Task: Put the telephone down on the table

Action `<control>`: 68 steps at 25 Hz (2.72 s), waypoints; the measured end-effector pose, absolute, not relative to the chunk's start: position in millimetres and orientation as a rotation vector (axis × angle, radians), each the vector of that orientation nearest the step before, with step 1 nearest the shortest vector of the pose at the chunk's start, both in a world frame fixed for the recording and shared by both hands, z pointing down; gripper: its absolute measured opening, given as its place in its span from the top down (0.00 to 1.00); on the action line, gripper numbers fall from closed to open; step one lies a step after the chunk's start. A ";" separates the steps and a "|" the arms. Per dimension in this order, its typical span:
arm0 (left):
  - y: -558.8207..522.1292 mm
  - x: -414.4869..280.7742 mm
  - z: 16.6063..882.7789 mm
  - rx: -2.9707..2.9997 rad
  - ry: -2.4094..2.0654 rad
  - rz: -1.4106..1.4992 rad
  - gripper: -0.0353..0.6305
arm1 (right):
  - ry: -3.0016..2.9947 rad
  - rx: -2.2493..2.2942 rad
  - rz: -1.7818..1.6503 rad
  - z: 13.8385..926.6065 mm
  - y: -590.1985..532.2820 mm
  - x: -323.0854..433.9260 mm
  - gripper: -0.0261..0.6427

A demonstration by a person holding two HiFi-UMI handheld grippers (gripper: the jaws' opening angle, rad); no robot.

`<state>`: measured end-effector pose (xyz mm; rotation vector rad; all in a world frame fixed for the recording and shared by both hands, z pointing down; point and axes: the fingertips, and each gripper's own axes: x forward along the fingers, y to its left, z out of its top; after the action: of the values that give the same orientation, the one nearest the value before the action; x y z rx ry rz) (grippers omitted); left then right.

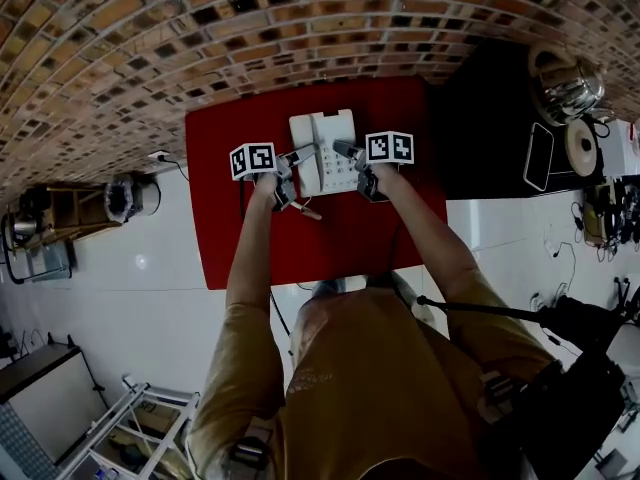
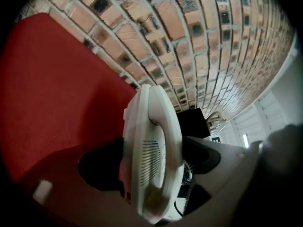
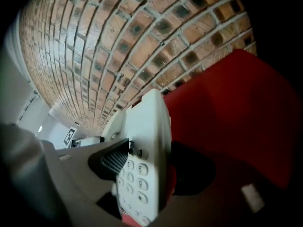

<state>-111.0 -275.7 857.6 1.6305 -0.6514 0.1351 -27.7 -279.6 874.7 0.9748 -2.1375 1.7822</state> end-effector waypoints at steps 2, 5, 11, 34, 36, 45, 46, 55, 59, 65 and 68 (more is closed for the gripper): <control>-276.7 -106.7 880.0 1.607 -0.674 0.139 0.35 | -2.084 1.014 1.793 897.9 -278.8 -22.9 0.54; -274.3 -102.3 909.1 1.543 -0.706 0.125 0.35 | -2.020 1.076 1.762 923.3 -277.4 -17.4 0.53; -267.0 -95.6 936.8 1.557 -0.706 0.112 0.35 | -2.023 1.110 1.638 942.3 -275.5 -13.2 0.53; -187.0 -140.7 656.2 2.173 -1.195 -0.251 0.31 | -3.033 1.219 0.670 627.4 -221.0 31.2 0.53; -163.6 -142.2 606.4 2.301 -1.304 -0.336 0.31 | -3.058 1.264 0.352 589.9 -195.4 33.4 0.54; -65.1 -159.6 523.5 2.496 -1.848 -0.324 0.32 | -3.076 1.357 -0.043 531.2 -108.4 24.4 0.54; -63.2 -160.7 524.1 2.490 -1.845 -0.334 0.32 | -3.087 1.340 -0.066 525.9 -104.8 21.2 0.54; -63.1 -175.3 523.2 2.503 -1.897 -0.322 0.32 | -3.027 1.386 -0.144 511.2 -106.3 14.6 0.54; -65.9 -182.1 515.0 2.501 -1.886 -0.351 0.32 | -2.996 1.371 -0.135 519.1 -107.9 11.0 0.54; -72.8 -175.8 522.3 2.499 -1.825 -0.345 0.32 | -2.985 1.367 -0.126 523.4 -110.3 11.6 0.54; -76.1 -169.2 522.7 2.516 -1.813 -0.332 0.32 | -2.982 1.377 -0.119 522.4 -113.6 13.6 0.54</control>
<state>-169.2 -76.1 522.7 2.5156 -1.8131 -0.3320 13.6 -113.6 522.4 1.3766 -2.9824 -0.1193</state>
